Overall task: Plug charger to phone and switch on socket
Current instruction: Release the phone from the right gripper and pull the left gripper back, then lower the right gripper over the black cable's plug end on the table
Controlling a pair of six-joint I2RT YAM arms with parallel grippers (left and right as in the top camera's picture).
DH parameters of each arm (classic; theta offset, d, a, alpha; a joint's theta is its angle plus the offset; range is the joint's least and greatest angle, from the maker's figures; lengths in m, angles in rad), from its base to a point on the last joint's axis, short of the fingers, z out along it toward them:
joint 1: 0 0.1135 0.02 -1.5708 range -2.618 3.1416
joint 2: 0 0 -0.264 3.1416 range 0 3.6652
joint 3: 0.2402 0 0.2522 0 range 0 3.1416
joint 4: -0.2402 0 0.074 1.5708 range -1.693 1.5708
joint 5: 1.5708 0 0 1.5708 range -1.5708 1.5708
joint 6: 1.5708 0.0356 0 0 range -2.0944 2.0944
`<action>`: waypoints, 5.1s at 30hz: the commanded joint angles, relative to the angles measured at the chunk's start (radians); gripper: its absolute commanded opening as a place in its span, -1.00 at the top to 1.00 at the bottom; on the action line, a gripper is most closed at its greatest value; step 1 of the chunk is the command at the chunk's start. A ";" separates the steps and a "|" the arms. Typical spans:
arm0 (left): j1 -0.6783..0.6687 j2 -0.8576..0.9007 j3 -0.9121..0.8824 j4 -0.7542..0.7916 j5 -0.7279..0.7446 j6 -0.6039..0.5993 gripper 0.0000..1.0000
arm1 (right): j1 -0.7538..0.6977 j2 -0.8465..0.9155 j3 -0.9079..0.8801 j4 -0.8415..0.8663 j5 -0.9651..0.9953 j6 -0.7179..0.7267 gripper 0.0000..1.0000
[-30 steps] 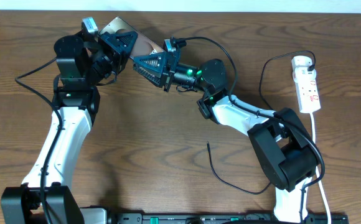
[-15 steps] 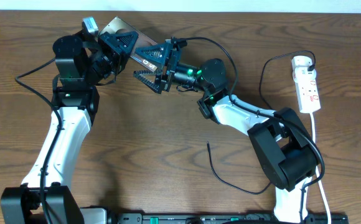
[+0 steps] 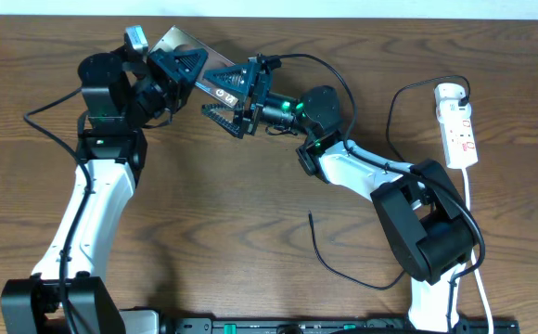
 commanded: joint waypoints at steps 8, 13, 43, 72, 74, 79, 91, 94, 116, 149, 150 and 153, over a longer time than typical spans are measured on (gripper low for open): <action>0.021 -0.009 0.016 0.011 0.095 0.013 0.85 | -0.008 -0.006 0.014 0.006 0.010 -0.013 -0.99; 0.047 -0.009 0.016 0.011 0.096 0.013 0.85 | -0.008 -0.006 0.014 0.006 0.009 -0.013 -0.99; 0.292 0.013 0.016 0.257 0.701 -0.158 0.86 | -0.082 -0.008 0.017 -0.378 -0.151 -0.628 -0.99; 0.299 0.180 0.016 0.358 0.814 -0.072 0.85 | -0.273 -0.045 0.598 -2.111 0.451 -1.632 -0.99; 0.298 0.180 0.016 0.358 0.814 -0.069 0.86 | -0.267 -0.059 0.605 -2.164 0.497 -1.631 -0.98; 0.266 0.185 0.016 0.358 0.814 -0.034 0.86 | -0.233 -0.067 0.604 -2.326 0.632 -1.627 -0.98; 0.145 0.359 0.016 0.359 0.814 0.025 0.86 | -0.080 -0.158 0.537 -2.462 0.728 -1.626 -0.99; 0.147 0.402 0.016 0.359 0.814 0.045 0.86 | -0.046 -0.264 0.443 -2.438 0.728 -1.606 -0.99; 0.142 0.413 0.016 0.370 0.814 0.085 0.86 | 0.073 -0.548 -0.308 -1.909 0.763 -1.284 -0.73; 0.142 0.413 0.016 0.370 0.813 0.111 0.86 | 0.197 -0.446 -0.406 -1.777 0.798 -1.163 -0.40; 0.142 0.413 0.016 0.370 0.813 0.111 0.86 | 0.197 -0.443 -0.406 -1.774 0.798 -1.163 -0.38; 0.142 0.413 0.016 0.370 0.813 0.113 0.86 | 0.196 -0.443 -0.406 -1.766 0.799 -1.164 -0.31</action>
